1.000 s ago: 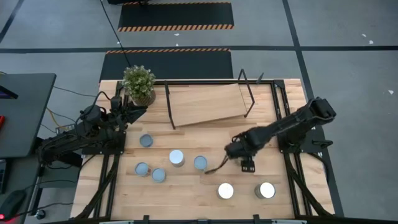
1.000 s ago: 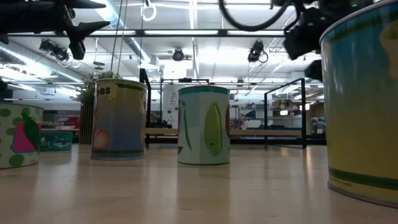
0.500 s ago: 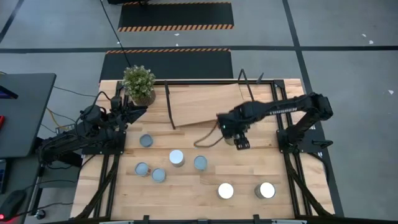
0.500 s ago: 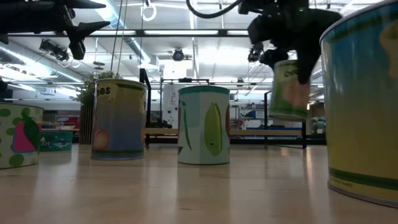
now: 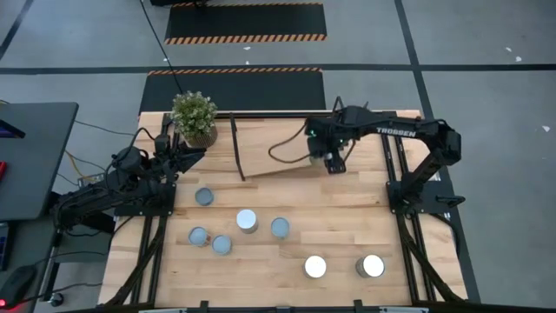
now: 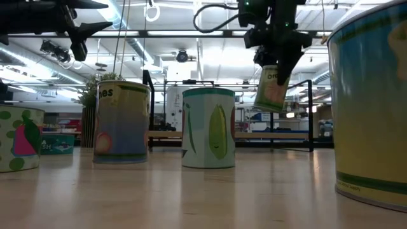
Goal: Pick and place cans onto a shelf
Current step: Put the canned oranges on the shelf, then put the canned peas on the shelf
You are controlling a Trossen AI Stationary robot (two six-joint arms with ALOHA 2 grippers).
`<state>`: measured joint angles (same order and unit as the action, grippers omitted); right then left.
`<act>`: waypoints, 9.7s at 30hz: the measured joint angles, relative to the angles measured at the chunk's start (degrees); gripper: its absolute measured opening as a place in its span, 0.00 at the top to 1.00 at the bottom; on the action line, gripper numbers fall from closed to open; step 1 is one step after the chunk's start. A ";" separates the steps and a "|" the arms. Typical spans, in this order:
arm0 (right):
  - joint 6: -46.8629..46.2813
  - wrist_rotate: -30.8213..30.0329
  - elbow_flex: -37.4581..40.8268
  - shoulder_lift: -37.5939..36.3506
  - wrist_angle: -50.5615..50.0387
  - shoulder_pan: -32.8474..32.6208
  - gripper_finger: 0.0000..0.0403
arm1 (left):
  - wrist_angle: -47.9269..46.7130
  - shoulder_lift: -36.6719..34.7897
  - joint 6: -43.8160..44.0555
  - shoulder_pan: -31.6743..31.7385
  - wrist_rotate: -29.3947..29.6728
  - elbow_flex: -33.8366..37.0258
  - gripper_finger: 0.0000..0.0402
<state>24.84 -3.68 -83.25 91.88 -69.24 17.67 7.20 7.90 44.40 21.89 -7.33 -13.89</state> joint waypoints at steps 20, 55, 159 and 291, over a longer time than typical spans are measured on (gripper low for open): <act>7.40 -0.43 -19.14 14.74 -0.04 13.41 0.22 | -0.20 -0.02 -0.02 0.06 3.08 0.00 0.58; 11.70 -2.71 -14.57 18.80 0.31 22.34 0.20 | -0.24 0.00 -0.17 0.06 3.06 0.00 0.58; -112.00 6.76 9.16 -3.50 -2.83 -57.02 0.07 | -6.03 0.00 1.29 0.00 0.59 0.04 0.58; -1.33 -17.47 -12.98 19.37 -11.82 9.93 0.01 | -9.49 0.00 3.05 0.02 1.70 0.04 0.58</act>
<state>23.51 -21.15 -96.23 111.24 -81.07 27.60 -2.28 7.90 47.45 21.91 -5.63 -13.85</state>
